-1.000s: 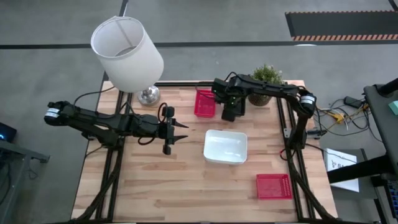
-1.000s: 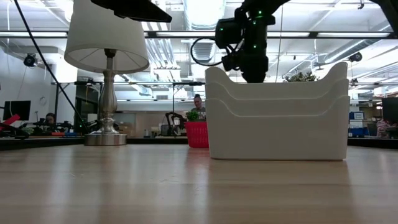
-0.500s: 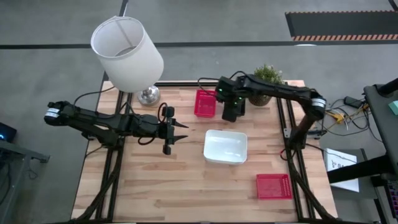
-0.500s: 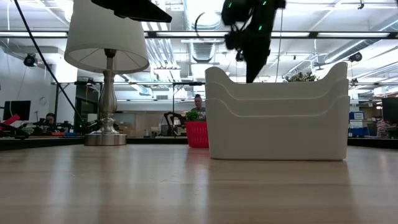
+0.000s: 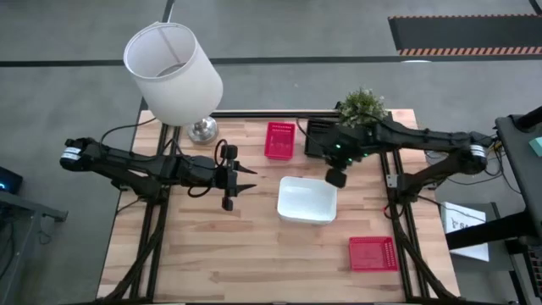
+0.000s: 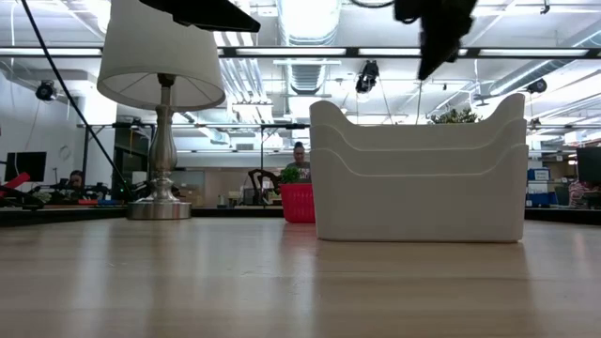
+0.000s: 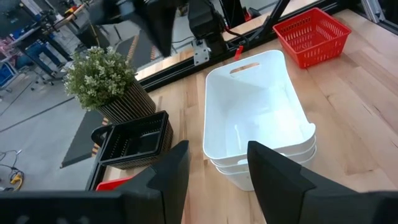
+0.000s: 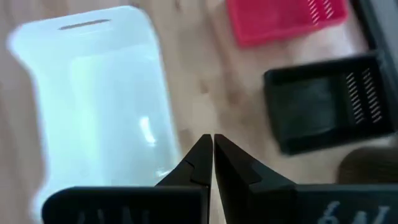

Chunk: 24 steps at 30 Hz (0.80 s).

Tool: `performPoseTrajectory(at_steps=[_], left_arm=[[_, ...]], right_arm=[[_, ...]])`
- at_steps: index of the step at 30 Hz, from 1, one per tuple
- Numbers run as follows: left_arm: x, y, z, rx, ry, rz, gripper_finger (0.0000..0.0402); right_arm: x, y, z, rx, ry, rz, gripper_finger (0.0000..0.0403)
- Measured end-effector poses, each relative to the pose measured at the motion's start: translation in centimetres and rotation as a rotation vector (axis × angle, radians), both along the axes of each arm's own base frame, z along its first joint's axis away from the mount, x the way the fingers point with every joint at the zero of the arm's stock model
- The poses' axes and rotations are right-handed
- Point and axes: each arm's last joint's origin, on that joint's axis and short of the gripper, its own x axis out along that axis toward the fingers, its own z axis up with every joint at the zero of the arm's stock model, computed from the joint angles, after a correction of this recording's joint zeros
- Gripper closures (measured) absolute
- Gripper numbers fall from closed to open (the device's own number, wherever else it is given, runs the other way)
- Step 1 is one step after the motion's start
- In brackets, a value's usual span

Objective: Stack baskets by color
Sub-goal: Stack the bottom red bin into the other red bins

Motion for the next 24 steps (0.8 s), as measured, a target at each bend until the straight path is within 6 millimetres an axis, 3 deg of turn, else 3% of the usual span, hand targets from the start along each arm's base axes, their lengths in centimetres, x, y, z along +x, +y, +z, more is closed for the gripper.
performPoseTrajectory(at_steps=[9, 17, 20, 24], left_arm=[[0.0, 0.0, 0.1, -0.001, -0.007, 0.000, 0.0255], [0.1, 0.0, 0.3, -0.005, -0.035, 0.000, 0.0255], [0.1, 0.0, 0.3, -0.005, -0.036, 0.000, 0.0255], [0.1, 0.0, 0.3, -0.005, -0.037, 0.000, 0.0255]], right_arm=[[-3.5, 3.0, 0.0, 0.310, 0.030, -0.001, 0.0370], [-3.3, 6.0, -0.4, 0.362, 0.118, -0.004, 0.0297], [-3.2, 7.7, -1.1, 0.343, 0.170, 0.091, 0.0272], [-3.8, 10.2, -2.4, 0.265, 0.236, 0.364, 0.0266]])
